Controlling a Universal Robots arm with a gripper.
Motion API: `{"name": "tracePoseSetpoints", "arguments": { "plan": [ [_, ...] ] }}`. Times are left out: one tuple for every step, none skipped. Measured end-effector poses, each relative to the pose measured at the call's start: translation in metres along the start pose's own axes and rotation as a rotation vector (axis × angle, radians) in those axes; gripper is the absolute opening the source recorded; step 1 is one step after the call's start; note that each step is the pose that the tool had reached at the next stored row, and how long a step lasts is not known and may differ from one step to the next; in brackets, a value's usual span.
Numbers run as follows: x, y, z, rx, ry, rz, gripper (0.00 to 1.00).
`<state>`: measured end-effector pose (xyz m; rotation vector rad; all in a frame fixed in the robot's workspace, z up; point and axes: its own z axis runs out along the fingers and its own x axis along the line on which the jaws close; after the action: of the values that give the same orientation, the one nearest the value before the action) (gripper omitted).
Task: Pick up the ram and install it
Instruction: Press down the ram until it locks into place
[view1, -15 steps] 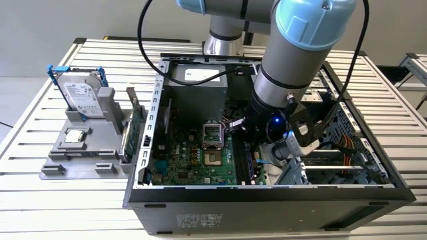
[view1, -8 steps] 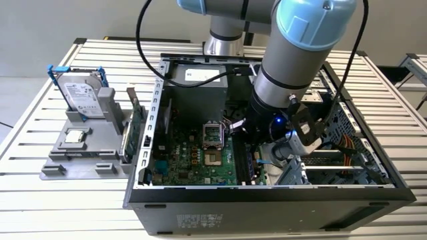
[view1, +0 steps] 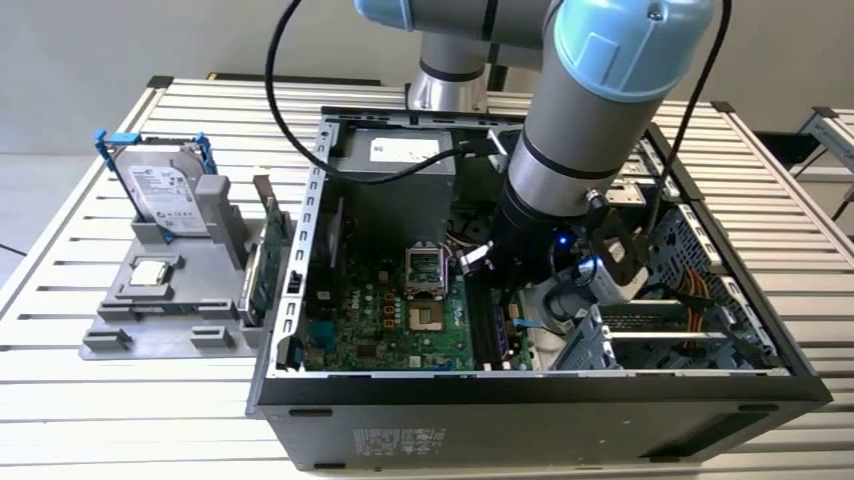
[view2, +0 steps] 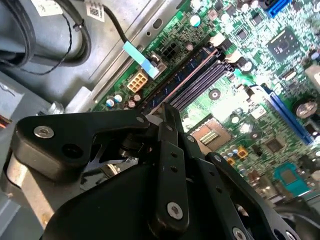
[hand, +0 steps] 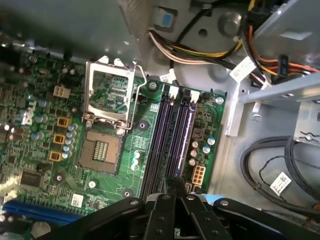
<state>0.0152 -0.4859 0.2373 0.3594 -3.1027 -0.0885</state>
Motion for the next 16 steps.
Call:
{"name": "tracePoseSetpoints", "arguments": {
  "plan": [
    [0.0,0.0,0.0001,-0.0009,0.0007,-0.016,0.0],
    [0.0,0.0001,0.0003,-0.002,0.0013,-0.031,0.0],
    [0.0,0.0001,0.0003,-0.0032,0.0019,-0.046,0.0],
    [-0.0001,0.0,0.0003,-0.0044,0.0025,-0.06,0.0],
    [0.0,0.0,0.0002,-0.0056,0.0031,-0.075,0.0],
    [0.0,0.0,0.0003,-0.007,0.0037,-0.09,0.0],
    [0.0,0.0,0.0002,-0.009,0.0041,-0.105,0.0],
    [0.0,0.0,0.0003,-0.0124,0.0038,-0.118,0.0],
    [0.0,0.0,0.0004,-0.0169,0.0034,-0.132,0.0],
    [-0.0001,0.0,0.0004,-0.0219,0.0027,-0.144,0.0],
    [0.0,0.0,0.0003,-0.0277,0.0019,-0.157,0.0],
    [0.0,0.0,0.0004,-0.0334,0.0009,-0.169,0.0],
    [0.0,0.0,0.0004,-0.0403,-0.0004,-0.182,0.0],
    [-0.0001,0.0,0.0004,-0.0469,-0.0015,-0.195,0.0],
    [0.0,0.0,0.0005,-0.0519,-0.0021,-0.206,0.0],
    [0.0,0.0,0.0005,-0.0553,-0.0022,-0.218,0.0]
  ]
}}
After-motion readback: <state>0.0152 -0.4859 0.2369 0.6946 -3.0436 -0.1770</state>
